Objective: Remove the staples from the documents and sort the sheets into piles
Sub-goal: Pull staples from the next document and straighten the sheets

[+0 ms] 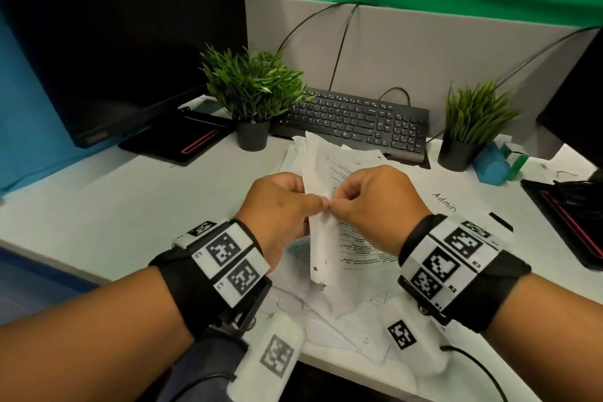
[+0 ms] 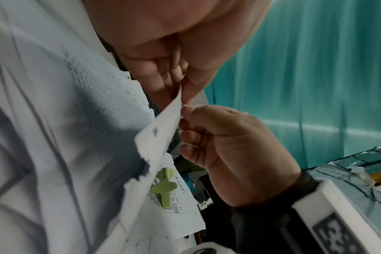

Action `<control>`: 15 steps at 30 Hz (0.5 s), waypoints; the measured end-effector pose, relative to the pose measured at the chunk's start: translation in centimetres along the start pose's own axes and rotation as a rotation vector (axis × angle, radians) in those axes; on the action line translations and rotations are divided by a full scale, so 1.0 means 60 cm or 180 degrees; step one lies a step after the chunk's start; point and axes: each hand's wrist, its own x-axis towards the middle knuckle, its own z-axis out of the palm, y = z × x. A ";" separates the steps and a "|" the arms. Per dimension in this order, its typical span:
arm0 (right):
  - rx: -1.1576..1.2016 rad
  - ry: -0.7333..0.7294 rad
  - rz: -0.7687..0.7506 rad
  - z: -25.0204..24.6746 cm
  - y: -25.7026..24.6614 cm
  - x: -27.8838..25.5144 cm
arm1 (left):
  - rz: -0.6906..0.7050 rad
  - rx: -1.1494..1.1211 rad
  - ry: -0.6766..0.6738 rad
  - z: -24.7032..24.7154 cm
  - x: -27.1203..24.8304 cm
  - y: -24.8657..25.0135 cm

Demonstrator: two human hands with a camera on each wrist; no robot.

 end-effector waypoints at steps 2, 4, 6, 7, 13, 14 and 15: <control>0.0012 0.0025 0.0006 0.000 -0.002 -0.001 | 0.0009 -0.0011 0.0005 0.001 0.000 0.001; -0.0034 0.0024 0.0011 0.000 -0.003 -0.001 | 0.0045 0.0032 0.0013 0.003 -0.001 0.002; -0.0014 -0.0050 0.0009 0.001 -0.003 0.001 | 0.0090 0.0087 -0.0014 0.004 -0.001 0.005; 0.0044 -0.0102 0.0023 0.001 -0.003 0.002 | 0.0131 0.0141 -0.0003 0.005 -0.001 0.005; 0.0731 -0.0368 0.0352 0.000 0.006 0.011 | 0.0296 0.0488 0.0116 0.010 0.004 0.003; 0.0863 -0.0363 0.0413 -0.001 0.007 0.012 | 0.0327 0.0576 0.0176 0.012 0.005 0.004; 0.0938 -0.0327 0.0400 -0.001 0.009 0.013 | 0.0320 0.0605 0.0210 0.016 0.003 0.007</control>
